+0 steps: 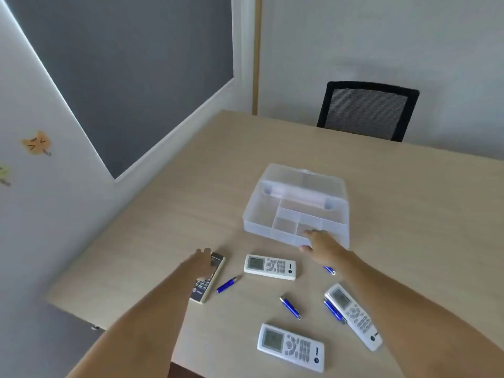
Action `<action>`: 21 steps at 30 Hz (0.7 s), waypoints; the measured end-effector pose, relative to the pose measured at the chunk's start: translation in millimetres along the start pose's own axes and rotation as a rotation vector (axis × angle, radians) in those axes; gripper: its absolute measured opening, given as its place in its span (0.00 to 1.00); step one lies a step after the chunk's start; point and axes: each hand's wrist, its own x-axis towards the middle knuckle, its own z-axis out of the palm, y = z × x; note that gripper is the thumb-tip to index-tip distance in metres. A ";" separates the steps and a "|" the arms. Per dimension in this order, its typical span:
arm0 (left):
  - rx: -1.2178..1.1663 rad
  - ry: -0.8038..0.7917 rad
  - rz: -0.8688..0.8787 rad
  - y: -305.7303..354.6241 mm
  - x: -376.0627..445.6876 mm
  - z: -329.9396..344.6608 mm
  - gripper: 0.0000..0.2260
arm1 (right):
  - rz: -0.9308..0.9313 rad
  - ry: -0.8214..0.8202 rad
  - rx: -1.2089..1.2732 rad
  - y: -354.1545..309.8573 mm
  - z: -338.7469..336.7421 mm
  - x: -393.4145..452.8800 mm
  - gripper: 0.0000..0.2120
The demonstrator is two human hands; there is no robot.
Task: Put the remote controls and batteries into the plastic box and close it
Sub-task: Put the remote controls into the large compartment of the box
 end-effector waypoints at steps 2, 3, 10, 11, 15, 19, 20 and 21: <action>-0.003 -0.006 -0.020 -6.4 0.6 14.2 0.22 | -0.024 -0.082 -0.008 -9.6 23.6 8.8 0.24; -0.003 -0.007 -0.038 -9.6 1.0 23.2 0.22 | -0.027 -0.122 -0.017 -13.6 38.6 13.5 0.24; 0.018 0.051 0.008 -12.0 24.0 36.4 0.41 | -0.019 -0.248 -0.095 -33.3 101.2 40.3 0.29; 0.014 0.036 0.012 -10.8 27.3 34.2 0.44 | -0.011 -0.236 -0.137 -35.2 105.1 43.4 0.28; -0.219 0.044 0.058 -0.5 39.8 2.0 0.42 | -0.016 -0.263 -0.183 -35.1 103.2 52.1 0.26; -0.584 0.268 0.245 38.2 50.2 -57.5 0.34 | -0.038 -0.292 0.207 -24.1 69.4 47.7 0.26; -0.654 0.316 0.293 52.5 54.6 -73.4 0.33 | -0.027 -0.269 0.330 -19.9 53.4 44.2 0.25; -0.710 0.355 0.337 67.0 62.6 -85.9 0.32 | -0.021 -0.228 0.425 -13.0 37.2 43.2 0.24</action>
